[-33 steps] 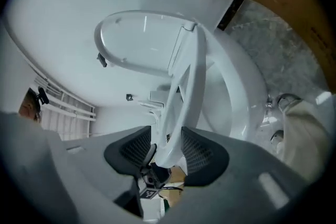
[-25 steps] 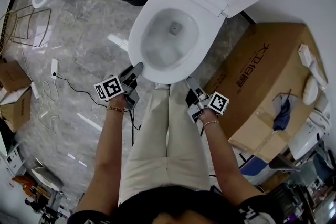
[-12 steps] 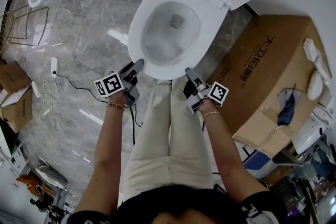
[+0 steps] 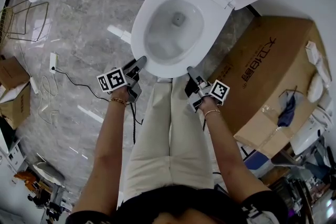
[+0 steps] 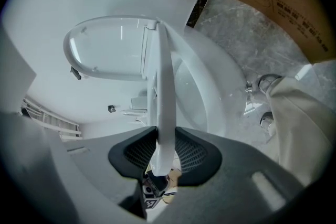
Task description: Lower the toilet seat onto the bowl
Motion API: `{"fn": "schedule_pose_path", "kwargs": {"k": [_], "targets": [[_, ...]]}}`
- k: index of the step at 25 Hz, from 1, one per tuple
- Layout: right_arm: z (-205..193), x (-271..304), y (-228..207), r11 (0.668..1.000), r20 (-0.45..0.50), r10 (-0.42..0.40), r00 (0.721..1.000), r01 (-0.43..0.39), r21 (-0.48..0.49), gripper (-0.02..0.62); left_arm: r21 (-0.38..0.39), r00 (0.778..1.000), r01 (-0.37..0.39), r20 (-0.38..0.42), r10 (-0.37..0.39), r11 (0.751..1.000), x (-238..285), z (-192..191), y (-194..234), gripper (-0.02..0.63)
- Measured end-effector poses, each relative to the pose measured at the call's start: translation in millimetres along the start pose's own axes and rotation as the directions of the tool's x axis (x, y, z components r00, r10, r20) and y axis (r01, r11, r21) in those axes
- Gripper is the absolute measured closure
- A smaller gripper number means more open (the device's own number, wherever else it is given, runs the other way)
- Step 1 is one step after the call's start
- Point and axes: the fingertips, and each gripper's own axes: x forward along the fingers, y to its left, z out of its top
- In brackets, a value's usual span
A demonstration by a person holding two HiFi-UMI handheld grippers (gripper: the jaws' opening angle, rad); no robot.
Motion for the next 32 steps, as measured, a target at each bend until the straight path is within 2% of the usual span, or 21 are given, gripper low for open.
{"fn": "schedule_pose_path", "kwargs": {"k": [6, 12, 17, 20, 23, 28, 32], "targets": [[1, 3, -15, 0.999, 0.020, -0.044, 0.999, 0.044, -0.011, 0.483, -0.057, 0.998, -0.060, 0.032, 0.062, 0.997, 5, -6, 17, 0.436], [2, 4, -27, 0.997, 0.040, -0.073, 0.997, 0.074, -0.011, 0.483, -0.137, 0.994, -0.076, 0.069, 0.086, 0.988, 7, -12, 30, 0.437], [1, 2, -44, 0.989, 0.065, -0.147, 0.987, 0.146, 0.017, 0.483, -0.144, 0.989, -0.111, 0.079, 0.123, 0.983, 5, -19, 37, 0.453], [4, 6, -47, 0.992, 0.053, -0.128, 0.990, 0.129, -0.013, 0.483, -0.165, 0.985, -0.134, 0.084, 0.149, 0.977, 7, -25, 43, 0.457], [3, 6, -52, 0.987, 0.050, -0.157, 0.986, 0.158, -0.012, 0.483, -0.184, 0.982, -0.138, 0.100, 0.158, 0.973, 7, -27, 47, 0.457], [3, 7, -60, 0.976, 0.047, -0.213, 0.976, 0.215, -0.036, 0.480, -0.153, 0.976, -0.198, 0.066, 0.210, 0.968, 6, -35, 56, 0.463], [3, 8, -64, 0.969, 0.046, -0.241, 0.969, 0.243, -0.046, 0.480, -0.140, 0.975, -0.206, 0.048, 0.215, 0.968, 3, -42, 59, 0.471]]}}
